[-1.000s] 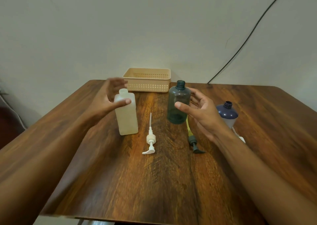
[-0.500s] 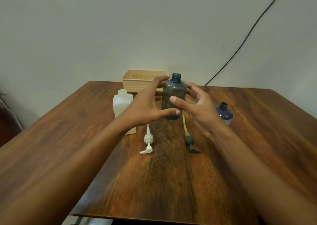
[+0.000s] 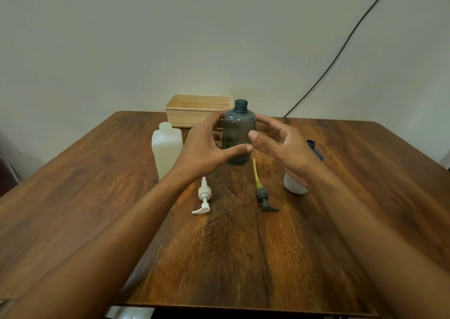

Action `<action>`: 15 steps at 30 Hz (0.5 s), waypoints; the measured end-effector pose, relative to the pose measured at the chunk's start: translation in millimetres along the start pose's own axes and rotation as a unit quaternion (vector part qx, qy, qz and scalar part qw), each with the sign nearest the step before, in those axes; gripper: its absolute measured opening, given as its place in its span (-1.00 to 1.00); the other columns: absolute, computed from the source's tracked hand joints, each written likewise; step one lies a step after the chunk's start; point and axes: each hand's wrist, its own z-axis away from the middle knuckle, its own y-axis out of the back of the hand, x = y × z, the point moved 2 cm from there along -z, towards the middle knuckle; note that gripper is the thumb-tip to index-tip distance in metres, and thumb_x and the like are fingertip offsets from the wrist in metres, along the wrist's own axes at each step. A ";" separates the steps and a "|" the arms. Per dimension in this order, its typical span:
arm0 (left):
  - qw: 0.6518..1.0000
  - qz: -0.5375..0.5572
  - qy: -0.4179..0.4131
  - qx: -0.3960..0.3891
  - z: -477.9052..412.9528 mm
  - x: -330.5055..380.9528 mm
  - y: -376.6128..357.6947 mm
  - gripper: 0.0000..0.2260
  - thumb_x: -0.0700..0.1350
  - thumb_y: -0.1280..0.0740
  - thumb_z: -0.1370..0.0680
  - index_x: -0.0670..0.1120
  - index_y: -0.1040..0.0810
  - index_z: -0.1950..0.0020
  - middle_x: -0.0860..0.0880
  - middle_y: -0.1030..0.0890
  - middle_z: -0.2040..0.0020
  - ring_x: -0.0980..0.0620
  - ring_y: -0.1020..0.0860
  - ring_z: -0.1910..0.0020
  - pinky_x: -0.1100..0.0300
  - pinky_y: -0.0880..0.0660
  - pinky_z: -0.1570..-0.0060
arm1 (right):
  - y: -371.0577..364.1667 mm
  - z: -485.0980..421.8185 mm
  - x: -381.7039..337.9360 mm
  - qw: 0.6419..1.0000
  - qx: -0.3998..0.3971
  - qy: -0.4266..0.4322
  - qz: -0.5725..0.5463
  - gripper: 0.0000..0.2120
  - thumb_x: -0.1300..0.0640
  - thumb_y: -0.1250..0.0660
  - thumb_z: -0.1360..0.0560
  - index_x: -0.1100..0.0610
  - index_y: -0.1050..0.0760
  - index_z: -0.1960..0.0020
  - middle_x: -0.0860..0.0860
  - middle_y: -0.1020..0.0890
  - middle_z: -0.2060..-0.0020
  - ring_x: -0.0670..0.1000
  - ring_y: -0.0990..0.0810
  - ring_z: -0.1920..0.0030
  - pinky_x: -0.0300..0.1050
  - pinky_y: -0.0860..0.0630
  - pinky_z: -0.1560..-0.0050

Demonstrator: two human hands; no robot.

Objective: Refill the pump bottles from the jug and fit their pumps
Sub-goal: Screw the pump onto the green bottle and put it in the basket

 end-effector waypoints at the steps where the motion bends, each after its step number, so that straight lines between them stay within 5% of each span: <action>1: 1.000 0.004 0.005 0.002 -0.2 -0.6 1.4 -0.24 0.19 -0.58 -0.39 -0.01 -0.43 -0.51 0.03 -0.58 -0.39 0.07 -0.57 -0.32 0.09 -0.61 -0.25 | 7.0 1.0 0.8 0.998 -0.002 0.019 0.067 -0.43 -0.07 -0.50 -0.59 -0.06 -0.48 -0.57 -0.09 -0.66 -0.39 -0.14 -0.62 -0.40 -0.03 -0.60 -0.42; 3: 1.000 0.012 0.011 0.006 -0.4 -2.9 3.7 -0.22 0.22 -0.57 -0.37 -0.02 -0.42 -0.51 0.03 -0.58 -0.39 0.07 -0.58 -0.32 0.11 -0.61 -0.24 | 18.4 5.0 4.9 0.972 -0.026 0.070 0.224 -0.47 -0.05 -0.47 -0.64 -0.04 -0.48 -0.58 -0.13 -0.67 -0.36 -0.21 -0.62 -0.37 -0.15 -0.58 -0.42; 7: 1.000 0.014 0.022 0.017 -0.4 -10.1 4.4 -0.22 0.22 -0.57 -0.37 0.00 -0.42 -0.51 0.04 -0.58 -0.39 0.07 -0.58 -0.30 0.28 -0.59 -0.14 | 21.6 11.9 29.7 0.859 -0.147 0.140 0.470 -0.54 0.17 -0.43 -0.65 -0.03 -0.54 -0.52 -0.06 -0.59 -0.47 -0.07 -0.56 -0.45 -0.19 -0.48 -0.42; 12: 0.999 0.019 0.025 0.018 1.6 -17.1 3.2 -0.25 0.23 -0.59 -0.38 0.05 -0.43 -0.48 0.08 -0.58 -0.38 0.08 -0.58 -0.30 0.18 -0.62 -0.17 | 17.7 19.0 56.7 0.785 -0.267 0.145 0.540 -0.46 0.23 -0.47 -0.59 -0.11 -0.52 -0.51 -0.08 -0.50 -0.56 -0.05 -0.47 -0.55 -0.27 -0.33 -0.38; 15: 0.999 0.020 0.028 0.017 2.6 -20.6 1.8 -0.25 0.22 -0.59 -0.37 0.05 -0.43 -0.49 0.08 -0.58 -0.37 0.07 -0.58 -0.30 0.17 -0.62 -0.18 | 15.7 19.3 59.1 0.773 -0.290 0.157 0.542 -0.46 0.25 -0.43 -0.59 -0.13 -0.52 -0.51 -0.10 -0.51 -0.56 -0.08 -0.46 -0.56 -0.10 -0.42 -0.52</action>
